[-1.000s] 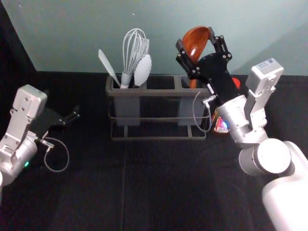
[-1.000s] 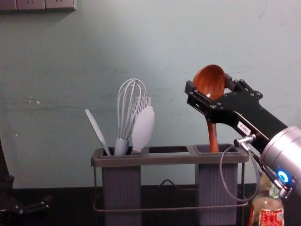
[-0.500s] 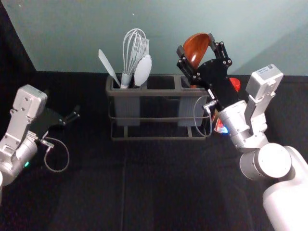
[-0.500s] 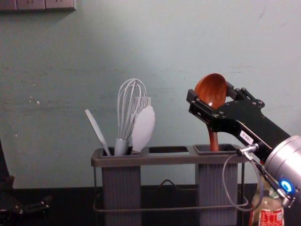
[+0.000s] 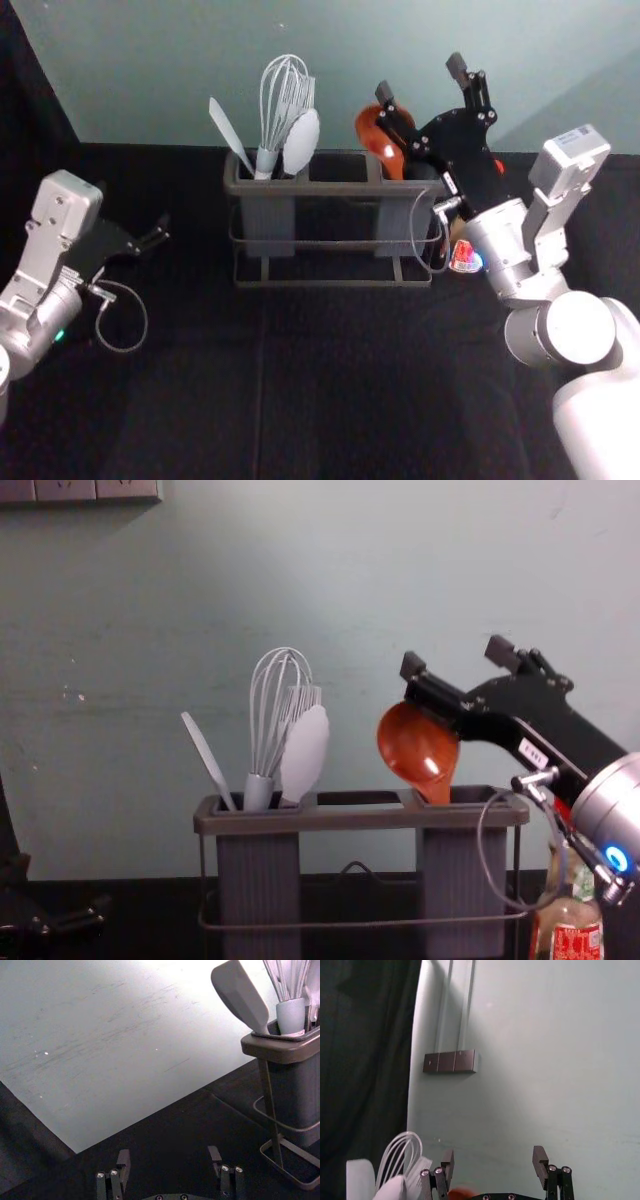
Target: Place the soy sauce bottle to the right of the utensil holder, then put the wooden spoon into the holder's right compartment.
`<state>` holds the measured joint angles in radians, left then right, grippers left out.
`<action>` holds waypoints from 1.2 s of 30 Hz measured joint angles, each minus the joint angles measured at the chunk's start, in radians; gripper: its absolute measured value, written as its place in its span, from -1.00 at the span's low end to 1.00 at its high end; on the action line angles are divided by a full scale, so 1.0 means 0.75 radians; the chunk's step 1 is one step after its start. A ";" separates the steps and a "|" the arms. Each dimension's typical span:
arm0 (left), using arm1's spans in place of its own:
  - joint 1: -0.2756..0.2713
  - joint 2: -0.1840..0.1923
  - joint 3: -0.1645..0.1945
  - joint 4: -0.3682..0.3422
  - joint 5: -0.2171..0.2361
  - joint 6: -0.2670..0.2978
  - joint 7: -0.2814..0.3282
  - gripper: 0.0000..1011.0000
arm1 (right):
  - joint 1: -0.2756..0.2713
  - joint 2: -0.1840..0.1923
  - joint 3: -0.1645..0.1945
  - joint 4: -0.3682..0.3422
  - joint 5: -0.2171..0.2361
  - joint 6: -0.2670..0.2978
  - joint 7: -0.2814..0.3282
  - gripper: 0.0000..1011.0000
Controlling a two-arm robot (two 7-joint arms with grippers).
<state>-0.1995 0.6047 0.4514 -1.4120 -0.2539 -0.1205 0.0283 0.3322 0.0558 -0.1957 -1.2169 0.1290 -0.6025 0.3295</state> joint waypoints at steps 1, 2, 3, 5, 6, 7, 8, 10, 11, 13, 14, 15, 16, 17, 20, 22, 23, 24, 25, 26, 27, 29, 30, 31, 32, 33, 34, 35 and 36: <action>0.000 0.000 0.000 0.000 0.000 0.000 0.000 1.00 | -0.001 0.000 0.001 -0.007 0.001 0.000 0.000 0.99; 0.000 0.000 0.000 0.000 0.000 0.000 0.000 1.00 | -0.002 0.001 0.002 -0.014 0.002 -0.001 0.001 0.99; 0.000 0.000 0.000 0.000 0.000 0.000 0.000 1.00 | -0.004 0.001 0.005 -0.031 0.005 -0.002 0.001 0.99; 0.000 0.000 0.000 0.000 0.000 0.000 0.000 1.00 | -0.008 0.003 0.008 -0.048 0.007 -0.002 0.001 0.99; 0.000 0.000 0.000 0.000 0.000 0.000 0.000 1.00 | -0.009 0.004 0.010 -0.059 0.007 -0.002 0.001 0.99; 0.000 0.000 0.000 0.000 0.000 0.000 0.000 1.00 | -0.012 0.006 0.013 -0.079 0.008 -0.002 0.000 0.99; 0.000 0.000 0.000 0.000 0.000 0.000 0.000 1.00 | -0.014 0.008 0.016 -0.090 0.008 -0.002 0.000 0.99; 0.000 0.000 0.000 0.000 0.000 0.000 0.000 1.00 | -0.018 0.014 0.023 -0.119 0.004 -0.001 -0.007 0.99; 0.000 0.000 0.000 0.000 0.000 0.000 0.000 1.00 | -0.020 0.017 0.026 -0.132 0.000 0.000 -0.010 0.99; 0.000 0.000 0.000 0.000 0.000 0.000 0.000 1.00 | -0.026 0.028 0.036 -0.168 -0.014 0.020 -0.024 0.99; 0.000 0.000 0.000 0.000 0.000 0.000 0.000 1.00 | -0.028 0.032 0.039 -0.182 -0.022 0.031 -0.030 0.99; 0.000 0.000 0.000 0.000 0.000 0.000 0.000 1.00 | -0.031 0.037 0.043 -0.196 -0.031 0.042 -0.038 0.99; 0.000 0.000 0.000 0.000 0.000 0.000 0.000 1.00 | -0.036 0.045 0.047 -0.218 -0.053 0.062 -0.051 0.99; 0.000 0.000 0.000 0.000 0.000 0.000 0.000 1.00 | -0.042 0.055 0.053 -0.248 -0.076 0.084 -0.068 0.99; 0.000 0.000 0.000 0.000 0.000 0.000 0.000 1.00 | -0.053 0.069 0.062 -0.289 -0.111 0.117 -0.094 0.99; 0.000 0.000 0.000 0.000 0.000 0.000 0.000 1.00 | -0.060 0.077 0.068 -0.316 -0.136 0.140 -0.112 0.99; 0.000 0.000 0.000 0.000 0.000 0.000 0.000 1.00 | -0.069 0.086 0.077 -0.349 -0.162 0.168 -0.134 0.99; 0.000 0.000 0.000 0.000 0.000 0.000 0.000 1.00 | -0.073 0.089 0.082 -0.364 -0.172 0.182 -0.145 0.99; 0.000 0.000 0.000 0.000 0.000 0.000 0.000 1.00 | -0.084 0.097 0.095 -0.397 -0.185 0.207 -0.163 0.99; 0.000 0.000 0.000 0.000 0.000 0.000 0.000 1.00 | -0.088 0.101 0.102 -0.411 -0.191 0.219 -0.172 0.99; 0.000 0.000 0.000 0.000 0.000 0.000 0.000 1.00 | -0.093 0.105 0.108 -0.425 -0.196 0.231 -0.179 0.99; 0.000 0.000 0.000 0.000 0.000 0.000 0.000 1.00 | -0.104 0.118 0.127 -0.463 -0.210 0.263 -0.197 0.99; 0.000 0.000 0.000 0.000 0.000 0.000 0.000 1.00 | -0.108 0.124 0.134 -0.474 -0.214 0.274 -0.202 0.99; 0.000 0.000 0.000 0.000 0.000 0.000 0.000 1.00 | -0.112 0.135 0.148 -0.494 -0.221 0.290 -0.209 0.99; 0.000 0.000 0.000 0.000 0.000 0.000 0.000 1.00 | -0.114 0.141 0.155 -0.502 -0.224 0.297 -0.212 0.99; 0.000 0.000 0.000 0.000 0.000 0.000 0.000 1.00 | -0.116 0.147 0.161 -0.508 -0.227 0.306 -0.215 0.99; 0.000 0.000 0.000 0.000 0.000 0.000 0.000 1.00 | -0.118 0.159 0.174 -0.521 -0.232 0.324 -0.216 0.99; 0.000 0.000 0.000 0.000 0.000 0.000 0.000 1.00 | -0.120 0.166 0.180 -0.527 -0.234 0.333 -0.216 0.99; 0.000 0.000 0.000 0.000 0.000 0.000 0.000 1.00 | -0.121 0.173 0.186 -0.533 -0.235 0.344 -0.216 0.99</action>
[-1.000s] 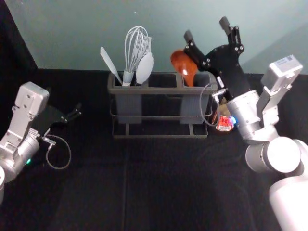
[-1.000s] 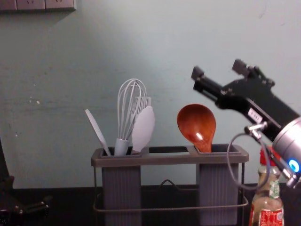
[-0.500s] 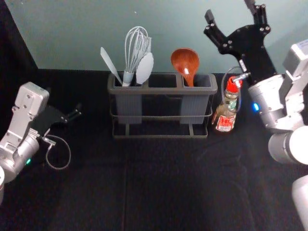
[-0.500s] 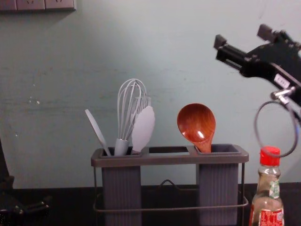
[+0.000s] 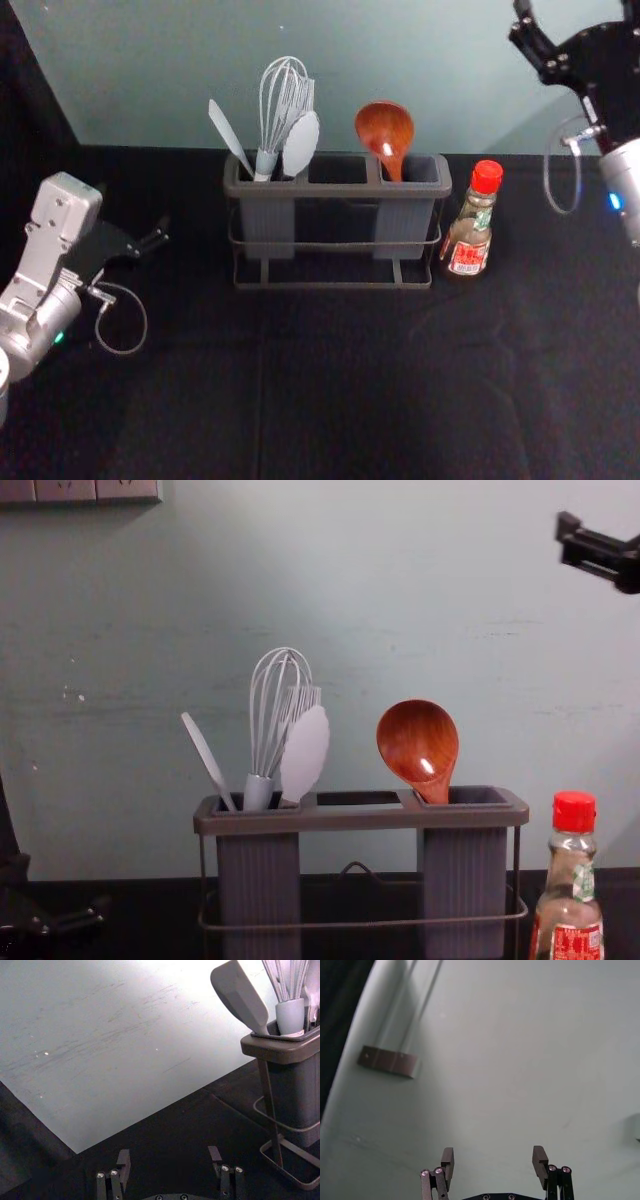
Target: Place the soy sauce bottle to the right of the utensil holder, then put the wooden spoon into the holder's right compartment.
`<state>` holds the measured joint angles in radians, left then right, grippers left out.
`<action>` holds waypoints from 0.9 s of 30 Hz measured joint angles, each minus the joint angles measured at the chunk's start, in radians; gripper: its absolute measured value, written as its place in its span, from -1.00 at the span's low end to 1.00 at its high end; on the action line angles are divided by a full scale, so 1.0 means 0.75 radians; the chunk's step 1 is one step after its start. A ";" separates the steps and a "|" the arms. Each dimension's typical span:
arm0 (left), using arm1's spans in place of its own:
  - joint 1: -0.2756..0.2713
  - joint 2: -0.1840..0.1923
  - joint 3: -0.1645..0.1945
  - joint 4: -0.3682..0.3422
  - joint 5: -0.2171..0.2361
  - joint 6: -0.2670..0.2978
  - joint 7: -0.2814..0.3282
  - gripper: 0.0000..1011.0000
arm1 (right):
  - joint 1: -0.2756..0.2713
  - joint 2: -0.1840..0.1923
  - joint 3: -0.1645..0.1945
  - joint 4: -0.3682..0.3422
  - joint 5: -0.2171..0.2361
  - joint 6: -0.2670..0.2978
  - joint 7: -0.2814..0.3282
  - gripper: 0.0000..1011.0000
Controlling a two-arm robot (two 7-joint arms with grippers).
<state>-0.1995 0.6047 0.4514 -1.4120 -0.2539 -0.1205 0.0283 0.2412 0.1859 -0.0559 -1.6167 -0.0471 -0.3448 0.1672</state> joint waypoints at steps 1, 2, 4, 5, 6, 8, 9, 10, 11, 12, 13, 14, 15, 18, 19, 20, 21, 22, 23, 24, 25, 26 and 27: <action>0.000 0.000 0.000 0.000 0.000 0.000 0.000 1.00 | -0.001 0.007 0.005 -0.005 -0.001 0.013 0.001 0.99; 0.000 0.000 0.000 0.000 0.000 0.000 0.000 1.00 | -0.004 0.023 0.015 -0.013 -0.003 0.037 0.002 0.99; 0.000 0.000 0.000 0.000 0.000 0.000 0.000 1.00 | -0.007 0.038 0.024 -0.019 -0.002 0.062 0.009 0.99; 0.000 0.000 0.000 0.000 0.000 0.000 0.000 1.00 | -0.009 0.053 0.032 -0.021 0.001 0.083 0.018 0.99; 0.000 0.000 0.000 0.000 0.000 0.000 0.000 1.00 | -0.010 0.060 0.035 -0.021 0.003 0.094 0.023 0.99; 0.000 0.000 0.000 0.000 0.000 0.000 0.000 1.00 | -0.012 0.081 0.045 -0.016 0.009 0.120 0.036 0.99; 0.000 0.000 0.000 0.000 0.000 0.000 0.000 1.00 | -0.012 0.088 0.048 -0.012 0.011 0.126 0.040 0.99; 0.000 0.000 0.000 0.000 0.000 0.000 0.000 1.00 | -0.013 0.094 0.051 -0.007 0.013 0.131 0.043 0.99; 0.000 0.000 0.000 0.000 0.000 0.000 0.000 1.00 | -0.014 0.106 0.057 0.007 0.017 0.139 0.049 0.99; 0.000 0.000 0.000 0.000 0.000 0.000 0.000 1.00 | -0.014 0.111 0.061 0.015 0.020 0.140 0.051 0.99; 0.000 0.000 0.000 0.000 0.000 0.000 0.000 1.00 | -0.017 0.119 0.067 0.030 0.025 0.143 0.053 0.99; 0.000 0.000 0.000 0.000 0.000 0.000 0.000 1.00 | -0.019 0.122 0.070 0.040 0.027 0.143 0.053 0.99; 0.000 0.000 0.000 0.000 0.000 0.000 0.000 1.00 | -0.021 0.125 0.073 0.051 0.031 0.143 0.054 0.99; 0.000 0.000 0.000 0.000 0.000 0.000 0.000 1.00 | -0.029 0.134 0.084 0.090 0.038 0.144 0.054 0.99; 0.000 0.000 0.000 0.000 0.000 0.000 0.000 1.00 | -0.031 0.135 0.086 0.100 0.041 0.145 0.054 0.99; 0.000 0.000 0.000 0.000 0.000 0.000 0.000 1.00 | -0.036 0.138 0.091 0.122 0.044 0.147 0.054 0.99; 0.000 0.000 0.000 0.000 0.000 0.000 0.000 1.00 | -0.038 0.139 0.092 0.132 0.045 0.148 0.054 0.99; 0.000 0.000 0.000 0.000 0.000 0.000 0.000 1.00 | -0.041 0.140 0.094 0.141 0.046 0.149 0.054 0.99; 0.000 0.000 0.000 0.000 0.000 0.000 0.000 1.00 | -0.045 0.143 0.096 0.160 0.049 0.152 0.055 0.99; 0.000 0.000 0.000 0.000 0.000 0.000 0.000 1.00 | -0.048 0.144 0.097 0.170 0.051 0.153 0.056 0.99; 0.000 0.000 0.000 0.000 0.000 0.000 0.000 1.00 | -0.050 0.146 0.097 0.178 0.052 0.155 0.059 0.99; 0.000 0.000 0.000 0.000 0.000 0.000 0.000 1.00 | -0.052 0.147 0.097 0.184 0.053 0.157 0.061 0.99; 0.000 0.000 0.000 0.000 0.000 0.000 0.000 1.00 | -0.056 0.150 0.097 0.200 0.056 0.161 0.064 0.99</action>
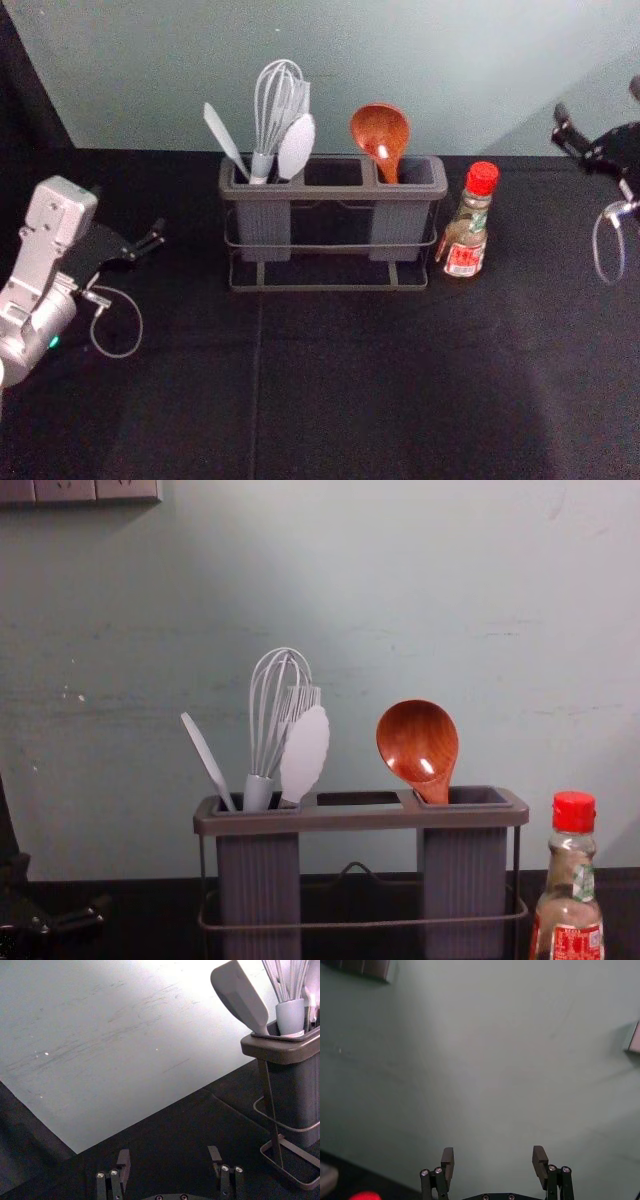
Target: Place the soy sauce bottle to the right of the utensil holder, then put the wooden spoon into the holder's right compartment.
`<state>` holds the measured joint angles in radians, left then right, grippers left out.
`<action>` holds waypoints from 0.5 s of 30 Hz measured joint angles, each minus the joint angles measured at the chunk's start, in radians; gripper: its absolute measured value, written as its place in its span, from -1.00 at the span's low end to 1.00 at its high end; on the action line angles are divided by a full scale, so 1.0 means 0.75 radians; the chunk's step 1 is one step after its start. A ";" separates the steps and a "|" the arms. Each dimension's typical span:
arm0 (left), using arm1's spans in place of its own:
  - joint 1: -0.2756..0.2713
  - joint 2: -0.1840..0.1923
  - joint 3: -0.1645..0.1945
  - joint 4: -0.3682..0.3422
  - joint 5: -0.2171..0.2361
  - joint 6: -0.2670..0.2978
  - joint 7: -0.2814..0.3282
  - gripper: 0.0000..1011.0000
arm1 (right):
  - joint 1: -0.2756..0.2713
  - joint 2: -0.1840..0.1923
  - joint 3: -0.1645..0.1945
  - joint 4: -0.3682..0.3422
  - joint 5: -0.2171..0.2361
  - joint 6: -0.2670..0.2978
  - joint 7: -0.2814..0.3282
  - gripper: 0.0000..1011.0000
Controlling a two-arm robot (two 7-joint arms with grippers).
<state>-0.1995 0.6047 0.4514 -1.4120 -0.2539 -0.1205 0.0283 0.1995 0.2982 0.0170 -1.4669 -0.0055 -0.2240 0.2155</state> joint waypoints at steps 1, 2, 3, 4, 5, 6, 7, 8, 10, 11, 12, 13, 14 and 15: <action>0.000 0.000 0.000 0.000 0.000 0.000 0.000 1.00 | -0.002 0.001 0.000 0.009 0.001 0.002 0.001 0.99; 0.000 0.000 0.000 0.000 0.000 0.000 0.000 1.00 | -0.004 0.002 -0.001 0.017 0.001 0.005 0.003 0.99; 0.000 0.000 0.000 0.000 0.000 0.000 0.000 1.00 | -0.005 0.003 -0.002 0.025 0.002 0.006 0.005 0.99; 0.000 0.000 0.000 0.000 0.000 0.000 0.000 1.00 | -0.008 0.005 -0.004 0.038 0.003 0.009 0.007 0.99; 0.000 0.000 0.000 0.000 0.000 0.000 0.000 1.00 | -0.009 0.005 -0.005 0.044 0.004 0.010 0.008 0.99; 0.000 0.000 0.000 0.000 0.000 0.000 0.000 1.00 | -0.011 0.006 -0.006 0.051 0.005 0.012 0.009 0.99; 0.000 0.000 0.000 0.000 0.000 0.000 0.000 1.00 | -0.015 0.007 -0.008 0.064 0.005 0.016 0.009 0.99; 0.000 0.000 0.000 0.000 0.000 0.000 0.000 1.00 | -0.017 0.007 -0.009 0.070 0.005 0.018 0.009 0.99; 0.000 0.000 0.000 0.000 0.000 0.000 0.000 1.00 | -0.027 0.008 -0.013 0.083 0.005 0.025 0.009 0.99; 0.000 0.000 0.000 0.000 0.000 0.000 0.000 1.00 | -0.030 0.008 -0.014 0.086 0.005 0.027 0.009 0.99; 0.000 0.000 0.000 0.000 0.000 0.000 0.000 1.00 | -0.033 0.008 -0.016 0.088 0.004 0.031 0.009 0.99; 0.000 0.000 0.000 0.000 0.000 0.000 0.000 1.00 | -0.042 0.008 -0.017 0.092 0.003 0.041 0.009 0.99; 0.000 0.000 0.000 0.000 0.000 0.000 0.000 1.00 | -0.047 0.007 -0.019 0.094 0.002 0.046 0.009 0.99; 0.000 0.000 0.000 0.000 0.000 0.000 0.000 1.00 | -0.051 0.007 -0.020 0.095 0.002 0.050 0.008 0.99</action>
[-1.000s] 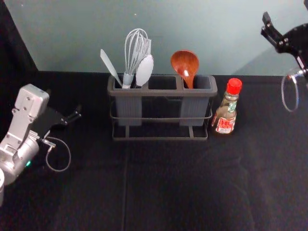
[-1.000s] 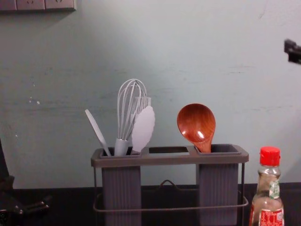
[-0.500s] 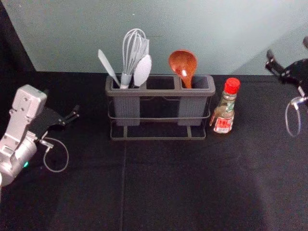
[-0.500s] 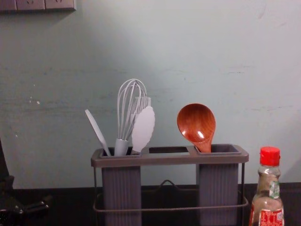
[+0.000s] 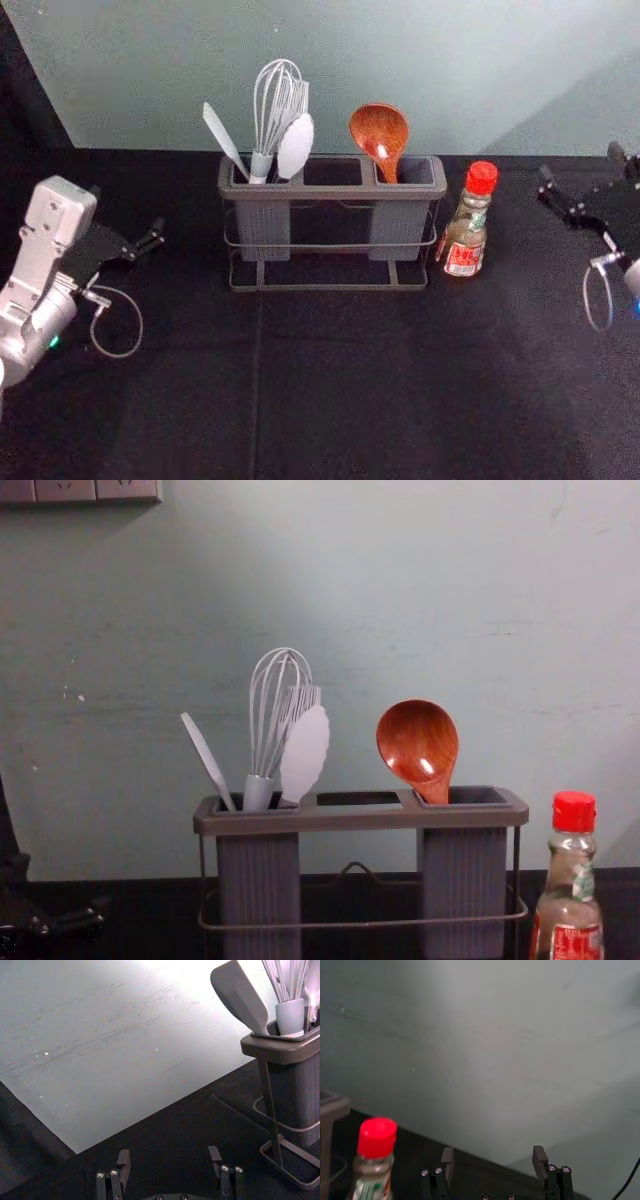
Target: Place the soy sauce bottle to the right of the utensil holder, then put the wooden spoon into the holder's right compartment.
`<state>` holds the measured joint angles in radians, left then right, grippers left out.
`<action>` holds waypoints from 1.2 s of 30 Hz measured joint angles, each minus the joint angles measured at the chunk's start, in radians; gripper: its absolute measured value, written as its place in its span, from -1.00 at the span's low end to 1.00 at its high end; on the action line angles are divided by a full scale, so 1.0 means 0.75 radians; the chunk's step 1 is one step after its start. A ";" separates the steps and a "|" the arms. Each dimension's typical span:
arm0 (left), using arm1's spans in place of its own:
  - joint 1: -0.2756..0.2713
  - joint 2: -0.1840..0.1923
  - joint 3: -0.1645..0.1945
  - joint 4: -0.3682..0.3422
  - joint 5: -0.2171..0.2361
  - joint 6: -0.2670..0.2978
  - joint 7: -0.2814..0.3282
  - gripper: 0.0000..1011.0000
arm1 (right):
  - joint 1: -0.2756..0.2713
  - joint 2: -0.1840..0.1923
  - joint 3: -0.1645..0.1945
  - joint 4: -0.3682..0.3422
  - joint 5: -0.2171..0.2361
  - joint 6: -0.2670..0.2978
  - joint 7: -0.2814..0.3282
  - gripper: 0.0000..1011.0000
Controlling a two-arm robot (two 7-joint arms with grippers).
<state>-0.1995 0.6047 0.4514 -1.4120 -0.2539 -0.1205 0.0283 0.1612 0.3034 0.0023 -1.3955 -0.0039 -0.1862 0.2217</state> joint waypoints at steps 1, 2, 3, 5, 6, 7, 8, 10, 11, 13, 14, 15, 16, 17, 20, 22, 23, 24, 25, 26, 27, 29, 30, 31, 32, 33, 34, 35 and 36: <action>0.000 0.000 0.000 0.000 0.000 0.000 0.000 1.00 | -0.007 -0.001 -0.001 0.003 0.000 0.005 -0.002 0.99; 0.000 0.000 0.000 0.000 0.000 0.000 0.000 1.00 | -0.010 -0.001 -0.002 0.005 0.000 0.006 -0.003 0.99; 0.000 0.000 0.000 0.000 0.000 0.000 0.000 1.00 | -0.017 -0.003 -0.002 0.010 -0.001 0.007 -0.007 0.99; 0.000 0.000 0.000 0.000 0.000 0.000 0.000 1.00 | -0.021 -0.005 -0.002 0.014 0.000 0.008 -0.010 0.99; 0.000 0.000 0.000 0.000 0.000 0.000 0.000 1.00 | -0.023 -0.006 -0.002 0.016 0.000 0.009 -0.011 0.99; 0.000 0.000 0.000 0.000 0.000 0.000 0.000 1.00 | -0.024 -0.006 -0.002 0.017 0.000 0.009 -0.011 0.99; 0.000 0.000 0.000 0.000 0.000 0.000 0.000 1.00 | -0.026 -0.007 -0.002 0.020 0.001 0.009 -0.013 0.99; 0.000 0.000 0.000 0.000 0.000 0.000 0.000 1.00 | -0.027 -0.007 -0.002 0.020 0.001 0.009 -0.015 0.99; 0.000 0.000 0.000 0.000 0.000 0.000 0.000 1.00 | -0.028 -0.007 -0.003 0.020 0.000 0.009 -0.017 0.99; 0.000 0.000 0.000 0.000 0.000 0.000 0.000 1.00 | -0.028 -0.007 -0.003 0.020 0.000 0.009 -0.017 0.99; 0.000 0.000 0.000 0.000 0.000 0.000 0.000 1.00 | -0.028 -0.007 -0.003 0.020 0.000 0.009 -0.017 0.99; 0.000 0.000 0.000 0.000 0.000 0.000 0.000 1.00 | -0.028 -0.007 -0.003 0.020 0.000 0.009 -0.017 0.99; 0.000 0.000 0.000 0.000 0.000 0.000 0.000 1.00 | -0.028 -0.008 -0.003 0.020 0.000 0.008 -0.017 0.99; 0.000 0.000 0.000 0.000 0.000 0.000 0.000 1.00 | -0.028 -0.008 -0.003 0.020 0.000 0.008 -0.017 0.99; 0.000 0.000 0.000 0.000 0.000 0.000 0.000 1.00 | -0.028 -0.008 -0.003 0.020 0.000 0.008 -0.017 0.99; 0.000 0.000 0.000 0.000 0.000 0.000 0.000 1.00 | -0.028 -0.008 -0.002 0.020 0.000 0.007 -0.017 0.99; 0.000 0.000 0.000 0.000 0.000 0.000 0.000 1.00 | -0.028 -0.008 -0.002 0.020 0.000 0.007 -0.017 0.99; 0.000 0.000 0.000 0.000 0.000 0.000 0.000 1.00 | -0.027 -0.008 -0.002 0.020 0.000 0.007 -0.017 0.99; 0.000 0.000 0.000 0.000 0.000 0.000 0.000 1.00 | -0.027 -0.008 -0.002 0.020 0.000 0.007 -0.017 0.99; 0.000 0.000 0.000 0.000 0.000 0.000 0.000 1.00 | -0.027 -0.008 -0.002 0.020 0.000 0.007 -0.017 0.99; 0.000 0.000 0.000 0.000 0.000 0.000 0.000 1.00 | -0.027 -0.008 -0.002 0.020 0.000 0.007 -0.017 0.99; 0.000 0.000 0.000 0.000 0.000 0.000 0.000 1.00 | -0.027 -0.008 -0.002 0.020 0.000 0.007 -0.017 0.99; 0.000 0.000 0.000 0.000 0.000 0.000 0.000 1.00 | -0.027 -0.008 -0.002 0.020 0.000 0.007 -0.017 0.99; 0.000 0.000 0.000 0.000 0.000 0.000 0.000 1.00 | -0.027 -0.008 -0.002 0.020 0.000 0.006 -0.017 0.99; 0.000 0.000 0.000 0.000 0.000 0.000 0.000 1.00 | -0.027 -0.008 -0.002 0.020 0.001 0.006 -0.017 0.99; 0.000 0.000 0.000 0.000 0.000 0.000 0.000 1.00 | -0.027 -0.008 -0.002 0.019 0.001 0.006 -0.017 0.99; 0.000 0.000 0.000 0.000 0.000 0.000 0.000 1.00 | -0.027 -0.008 -0.002 0.019 0.001 0.006 -0.017 0.99; 0.000 0.000 0.000 0.000 0.000 0.000 0.000 1.00 | -0.027 -0.008 -0.002 0.019 0.001 0.006 -0.017 0.99; 0.000 0.000 0.000 0.000 0.000 0.000 0.000 1.00 | -0.026 -0.008 -0.002 0.019 0.001 0.006 -0.017 0.99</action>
<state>-0.1996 0.6047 0.4514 -1.4120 -0.2539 -0.1205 0.0283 0.1415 0.2976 0.0008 -1.3811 -0.0033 -0.1819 0.2089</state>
